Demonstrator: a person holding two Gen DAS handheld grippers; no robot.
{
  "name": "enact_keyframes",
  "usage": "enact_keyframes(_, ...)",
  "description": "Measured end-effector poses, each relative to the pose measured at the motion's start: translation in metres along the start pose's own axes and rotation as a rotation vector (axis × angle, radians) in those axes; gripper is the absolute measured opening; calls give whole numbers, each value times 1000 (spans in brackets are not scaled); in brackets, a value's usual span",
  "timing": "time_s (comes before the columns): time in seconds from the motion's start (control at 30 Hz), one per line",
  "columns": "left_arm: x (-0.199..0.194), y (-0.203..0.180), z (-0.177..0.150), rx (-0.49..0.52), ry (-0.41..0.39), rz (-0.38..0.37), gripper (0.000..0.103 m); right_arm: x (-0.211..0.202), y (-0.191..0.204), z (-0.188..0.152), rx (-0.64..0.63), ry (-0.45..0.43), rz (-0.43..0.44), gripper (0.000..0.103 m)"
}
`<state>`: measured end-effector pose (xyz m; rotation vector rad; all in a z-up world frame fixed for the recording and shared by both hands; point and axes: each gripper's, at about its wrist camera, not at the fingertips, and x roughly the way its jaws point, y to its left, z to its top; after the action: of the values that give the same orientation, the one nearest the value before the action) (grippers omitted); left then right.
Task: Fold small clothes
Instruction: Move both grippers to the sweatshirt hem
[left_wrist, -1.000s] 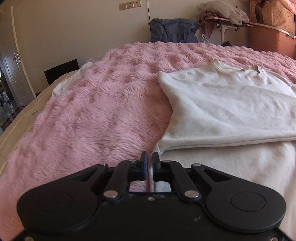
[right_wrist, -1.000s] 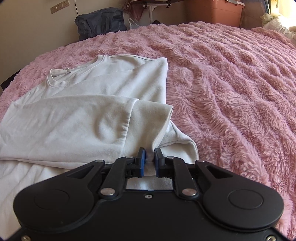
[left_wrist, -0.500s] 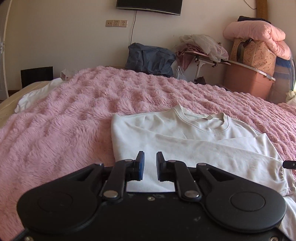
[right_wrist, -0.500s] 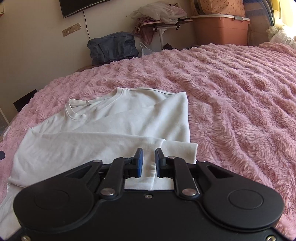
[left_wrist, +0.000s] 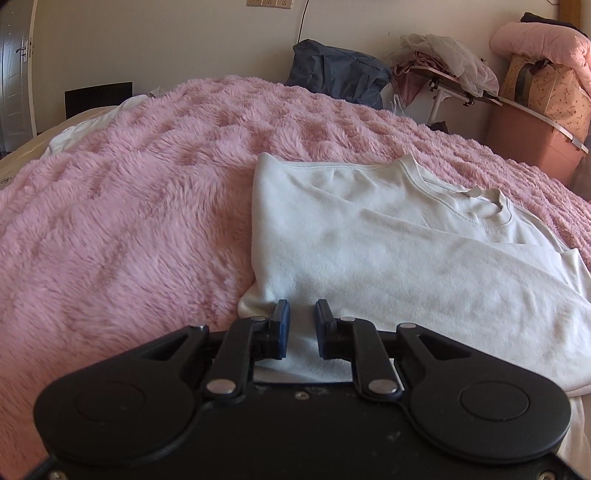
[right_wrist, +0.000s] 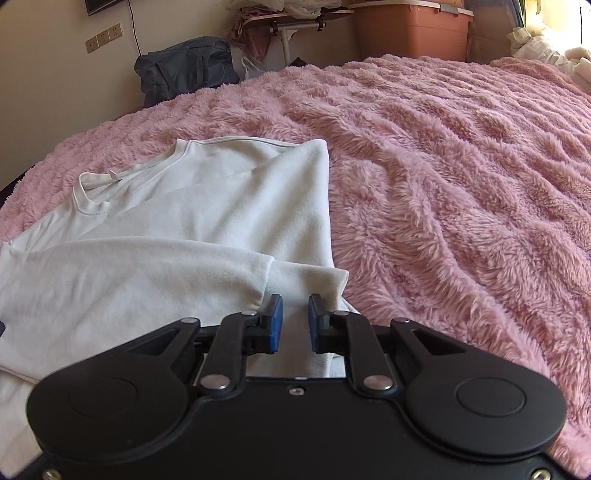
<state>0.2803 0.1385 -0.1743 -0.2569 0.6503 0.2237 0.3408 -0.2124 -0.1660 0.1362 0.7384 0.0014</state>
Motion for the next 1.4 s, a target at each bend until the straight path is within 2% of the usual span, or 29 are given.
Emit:
enact_keyframes(0.17, -42, -13, 0, 38, -35, -61, 17, -27, 10, 0, -28, -59, 51, 15)
enact_keyframes(0.27, -53, -22, -12, 74, 2, -109, 20, -42, 20, -7, -99, -92, 97, 19)
enact_keyframes(0.37, -48, -22, -24, 87, 34, -88, 20, -43, 26, -16, -136, -59, 125, 19)
enact_keyframes(0.53, -32, -16, -39, 74, 66, -64, 24, -34, 19, -27, -115, 4, 98, 20)
enact_keyframes(0.63, -35, -19, -37, 80, 69, -54, 22, -33, 12, -31, -72, 7, 105, 21)
enact_keyframes(0.7, -45, -18, -29, 53, 64, -73, 21, -37, 12, -30, -72, 7, 97, 22)
enact_keyframes(0.77, -63, -15, -19, 20, 63, -108, 25, -51, 14, -26, -81, -7, 85, 22)
enact_keyframes(0.8, -72, -13, -14, 10, 71, -123, 35, -58, 14, -24, -88, -14, 89, 22)
enact_keyframes(0.83, -84, -11, -9, 5, 88, -137, 39, -70, 14, -21, -97, -24, 95, 22)
enact_keyframes(0.93, -126, -6, -8, 13, 114, -189, 40, -105, 10, -18, -129, -49, 101, 25)
enact_keyframes(1.03, -168, 3, -15, 8, 132, -202, 44, -141, 3, -22, -167, -65, 105, 29)
enact_keyframes(1.13, -206, 21, -25, -11, 165, -177, 45, -175, -4, -34, -188, -56, 116, 31)
enact_keyframes(1.2, -227, 35, -32, -18, 190, -162, 45, -192, -10, -44, -195, -44, 132, 38)
enact_keyframes(1.3, -247, 64, -46, -98, 256, -141, 46, -215, -24, -64, -207, -6, 152, 42)
enact_keyframes(1.4, -257, 94, -69, -200, 382, -100, 46, -227, -39, -81, -208, 46, 143, 42)
